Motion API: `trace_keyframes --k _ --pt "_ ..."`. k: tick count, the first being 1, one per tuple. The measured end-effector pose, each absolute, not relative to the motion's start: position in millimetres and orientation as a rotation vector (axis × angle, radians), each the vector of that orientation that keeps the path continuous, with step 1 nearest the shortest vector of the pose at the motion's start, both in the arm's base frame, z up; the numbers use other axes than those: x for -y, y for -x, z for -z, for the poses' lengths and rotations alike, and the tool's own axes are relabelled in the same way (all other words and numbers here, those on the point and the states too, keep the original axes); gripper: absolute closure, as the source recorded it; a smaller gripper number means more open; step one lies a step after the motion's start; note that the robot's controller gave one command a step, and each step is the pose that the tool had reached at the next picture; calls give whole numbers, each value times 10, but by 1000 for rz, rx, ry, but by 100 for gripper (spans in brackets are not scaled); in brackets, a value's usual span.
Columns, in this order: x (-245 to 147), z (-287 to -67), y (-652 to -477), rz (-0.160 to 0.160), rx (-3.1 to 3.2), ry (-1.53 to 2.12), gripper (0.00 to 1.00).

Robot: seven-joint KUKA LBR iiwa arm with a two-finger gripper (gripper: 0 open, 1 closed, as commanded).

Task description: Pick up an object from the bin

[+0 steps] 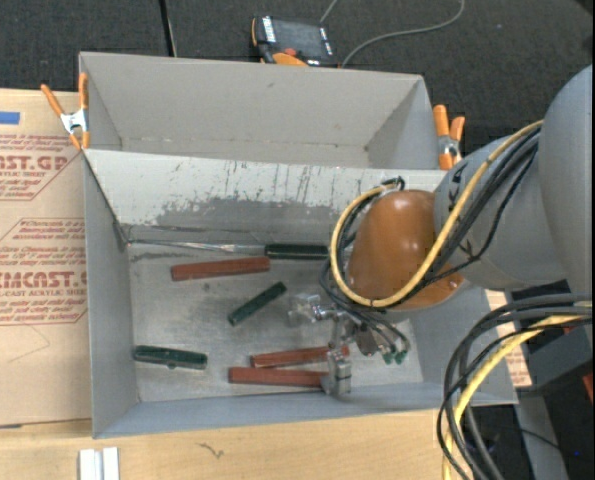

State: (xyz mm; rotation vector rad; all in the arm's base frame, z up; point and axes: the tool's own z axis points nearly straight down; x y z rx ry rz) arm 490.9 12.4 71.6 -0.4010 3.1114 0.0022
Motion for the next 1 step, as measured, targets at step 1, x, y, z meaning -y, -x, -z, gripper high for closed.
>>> trace_keyframes --k 1 --pt "-120 -736 -4909 -1 -3115 401 100"
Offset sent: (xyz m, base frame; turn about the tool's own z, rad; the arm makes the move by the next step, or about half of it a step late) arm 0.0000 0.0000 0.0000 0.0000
